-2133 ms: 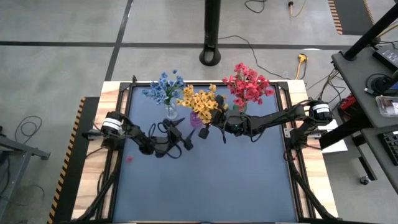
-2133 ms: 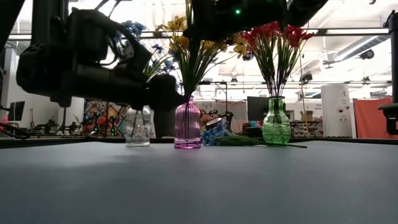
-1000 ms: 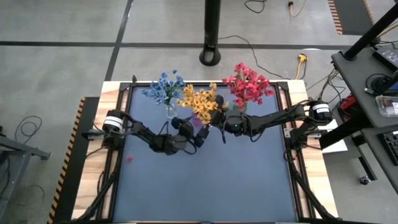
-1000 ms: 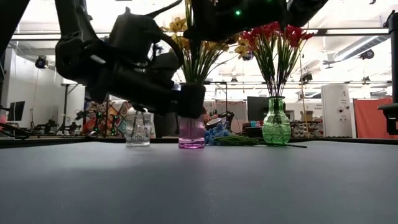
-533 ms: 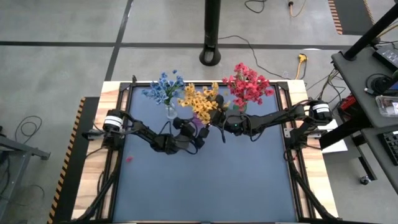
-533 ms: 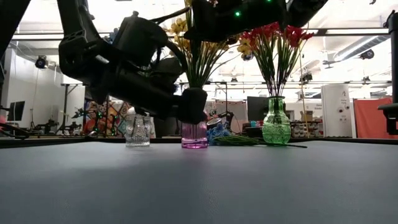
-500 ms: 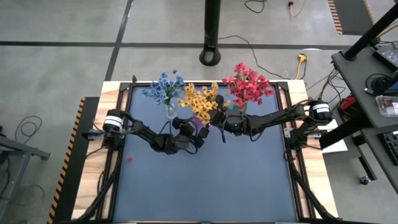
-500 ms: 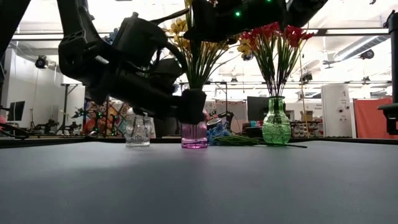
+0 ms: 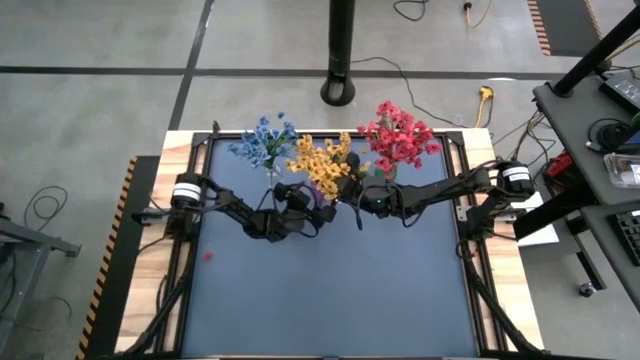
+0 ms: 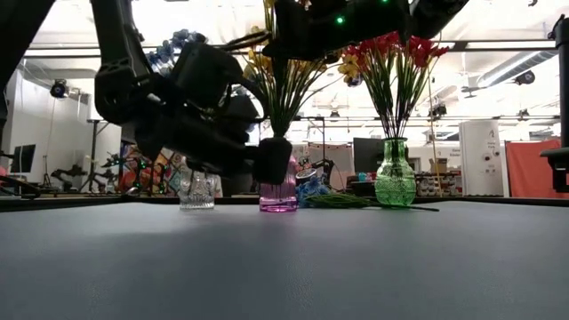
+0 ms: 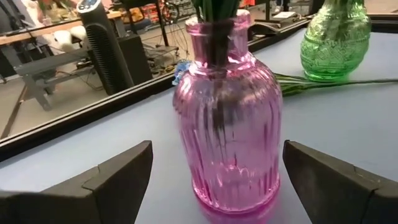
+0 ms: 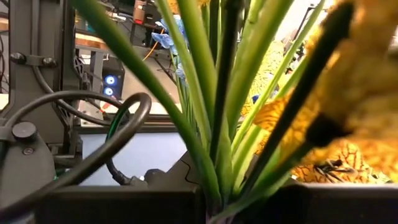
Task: Sort flowers into vase by color
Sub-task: Put the yellow flowers into the violet vase
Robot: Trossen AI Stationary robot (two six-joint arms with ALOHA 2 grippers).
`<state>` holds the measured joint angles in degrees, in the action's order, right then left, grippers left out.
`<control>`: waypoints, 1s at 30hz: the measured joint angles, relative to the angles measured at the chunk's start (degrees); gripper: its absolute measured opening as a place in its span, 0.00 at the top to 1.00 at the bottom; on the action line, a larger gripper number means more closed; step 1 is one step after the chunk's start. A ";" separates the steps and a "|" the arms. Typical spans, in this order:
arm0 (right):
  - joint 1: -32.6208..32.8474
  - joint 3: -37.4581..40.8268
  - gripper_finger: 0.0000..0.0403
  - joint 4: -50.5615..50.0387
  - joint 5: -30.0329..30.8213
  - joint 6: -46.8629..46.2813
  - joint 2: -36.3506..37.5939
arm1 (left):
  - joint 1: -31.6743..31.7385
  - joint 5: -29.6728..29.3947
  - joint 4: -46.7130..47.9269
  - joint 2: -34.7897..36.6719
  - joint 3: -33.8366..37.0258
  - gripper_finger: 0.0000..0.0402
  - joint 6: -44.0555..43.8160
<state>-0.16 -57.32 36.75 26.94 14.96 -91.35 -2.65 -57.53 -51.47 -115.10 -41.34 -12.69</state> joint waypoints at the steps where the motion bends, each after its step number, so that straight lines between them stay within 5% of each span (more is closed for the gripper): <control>1: 0.00 0.00 0.95 0.00 0.00 0.01 0.00 | 0.19 0.59 -0.17 -0.12 0.00 0.15 0.01; 30: -0.33 -0.02 0.95 -1.40 -0.15 0.02 0.00 | 4.02 5.16 -3.47 -6.15 -5.09 0.19 0.26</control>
<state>-0.50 -57.34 35.35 26.79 14.98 -91.35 1.36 -52.37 -54.94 -121.25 -46.44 -12.42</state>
